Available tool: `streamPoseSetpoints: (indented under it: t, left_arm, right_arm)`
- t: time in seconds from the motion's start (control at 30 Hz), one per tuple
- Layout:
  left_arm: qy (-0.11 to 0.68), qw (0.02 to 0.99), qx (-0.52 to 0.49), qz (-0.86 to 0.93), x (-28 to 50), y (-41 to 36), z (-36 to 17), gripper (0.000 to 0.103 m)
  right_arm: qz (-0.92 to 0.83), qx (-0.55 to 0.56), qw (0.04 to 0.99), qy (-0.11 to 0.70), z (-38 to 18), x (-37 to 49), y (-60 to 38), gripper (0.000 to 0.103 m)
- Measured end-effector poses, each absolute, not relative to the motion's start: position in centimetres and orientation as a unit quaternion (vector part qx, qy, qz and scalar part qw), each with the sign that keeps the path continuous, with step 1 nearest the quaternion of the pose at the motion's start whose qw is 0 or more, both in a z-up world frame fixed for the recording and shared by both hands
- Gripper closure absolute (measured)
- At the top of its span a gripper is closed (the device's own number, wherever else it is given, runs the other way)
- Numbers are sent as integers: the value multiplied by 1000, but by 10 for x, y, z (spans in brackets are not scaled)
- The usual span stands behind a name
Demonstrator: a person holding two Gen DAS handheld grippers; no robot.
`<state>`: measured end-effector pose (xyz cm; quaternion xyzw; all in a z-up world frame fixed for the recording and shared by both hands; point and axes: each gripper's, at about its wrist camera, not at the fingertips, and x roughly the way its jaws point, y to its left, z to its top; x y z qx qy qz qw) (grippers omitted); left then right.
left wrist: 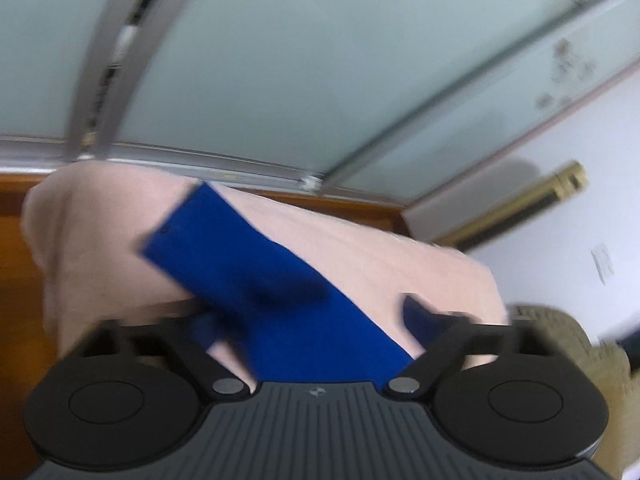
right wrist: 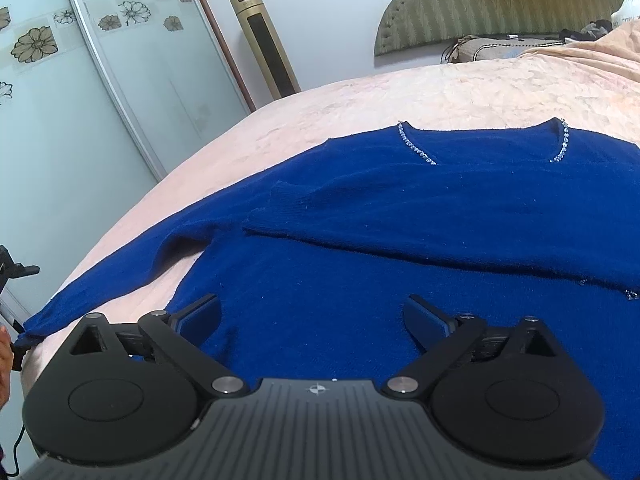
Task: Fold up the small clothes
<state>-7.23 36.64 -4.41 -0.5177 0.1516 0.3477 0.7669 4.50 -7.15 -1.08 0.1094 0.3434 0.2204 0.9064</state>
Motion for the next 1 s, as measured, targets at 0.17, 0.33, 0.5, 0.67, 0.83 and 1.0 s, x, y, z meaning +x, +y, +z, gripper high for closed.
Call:
streamPoseSetpoints:
  t: [0.17,0.33,0.5,0.67,0.83,1.0]
  left_arm:
    - [171,750,-540,341,-76,376,-54,98]
    - [171,809,-417,377,-60,347,-17,99]
    - [150,834,-327,417,-20,342,31,99]
    - [148,897,-229,349,34,288,73,99]
    - [162,948,-158,225,77,203,89,99]
    - [196,971,-97,100,107,109,87,99]
  right_arm:
    - [219,115,905,345,-9,45,-73,3]
    - [225,113,905,344,-3,43,-77,4]
    - [194,83,925,315,11,43,-95,3]
    - [95,12,951,293,15,46,-120,2]
    - [59,40,947,312,6,50,-153,2]
    - [39,67,951,298,3,38,-173,2]
